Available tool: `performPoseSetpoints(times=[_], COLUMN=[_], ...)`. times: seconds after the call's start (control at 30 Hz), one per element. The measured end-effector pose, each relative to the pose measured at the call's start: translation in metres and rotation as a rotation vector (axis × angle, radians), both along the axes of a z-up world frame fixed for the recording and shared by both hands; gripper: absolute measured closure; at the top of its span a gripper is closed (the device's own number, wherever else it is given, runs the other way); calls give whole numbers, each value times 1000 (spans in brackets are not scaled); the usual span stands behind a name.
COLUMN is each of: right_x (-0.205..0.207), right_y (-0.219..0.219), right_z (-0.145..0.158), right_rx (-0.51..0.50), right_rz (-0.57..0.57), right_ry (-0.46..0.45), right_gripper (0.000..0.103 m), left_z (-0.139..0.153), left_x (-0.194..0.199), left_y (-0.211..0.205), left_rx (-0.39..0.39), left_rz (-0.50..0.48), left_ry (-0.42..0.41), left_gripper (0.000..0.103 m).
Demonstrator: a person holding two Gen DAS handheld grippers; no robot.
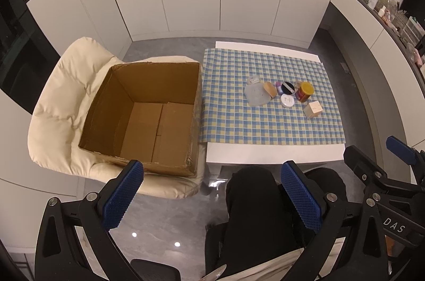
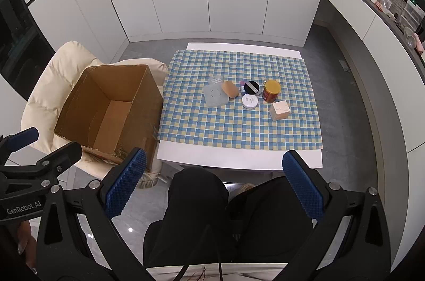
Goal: Organize objects
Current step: 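Move both grippers toward the checked table with the cosmetics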
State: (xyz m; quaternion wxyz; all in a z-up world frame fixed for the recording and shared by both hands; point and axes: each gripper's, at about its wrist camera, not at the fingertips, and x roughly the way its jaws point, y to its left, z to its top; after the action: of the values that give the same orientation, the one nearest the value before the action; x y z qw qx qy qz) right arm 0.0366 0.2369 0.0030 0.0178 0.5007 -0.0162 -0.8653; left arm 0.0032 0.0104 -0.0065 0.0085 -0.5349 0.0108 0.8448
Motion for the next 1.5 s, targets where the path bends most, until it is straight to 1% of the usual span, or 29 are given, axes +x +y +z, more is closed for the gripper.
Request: performPoseSetpoints(times=[0.9,1.13,1.3,1.5], right_x=[-3,-4,-2,-1], right_y=[2,6,16,30], right_z=[-1,-1,0,1], right_rx=[14,13,10,0], right_rz=[4,4,-1,-9], right_ry=[-3,-1,6,17], right_gripper=[0,0,0,0], left_z=[-2,-7,-11,-5], left_x=[-3,-3,-4,-5], left_y=[2,9,19,32], left_rx=[1,-11,8,-11], left_rz=[-2,0,-13,-8], left_ry=[-8,-18,-33,-9], left_gripper=[0,0,0,0])
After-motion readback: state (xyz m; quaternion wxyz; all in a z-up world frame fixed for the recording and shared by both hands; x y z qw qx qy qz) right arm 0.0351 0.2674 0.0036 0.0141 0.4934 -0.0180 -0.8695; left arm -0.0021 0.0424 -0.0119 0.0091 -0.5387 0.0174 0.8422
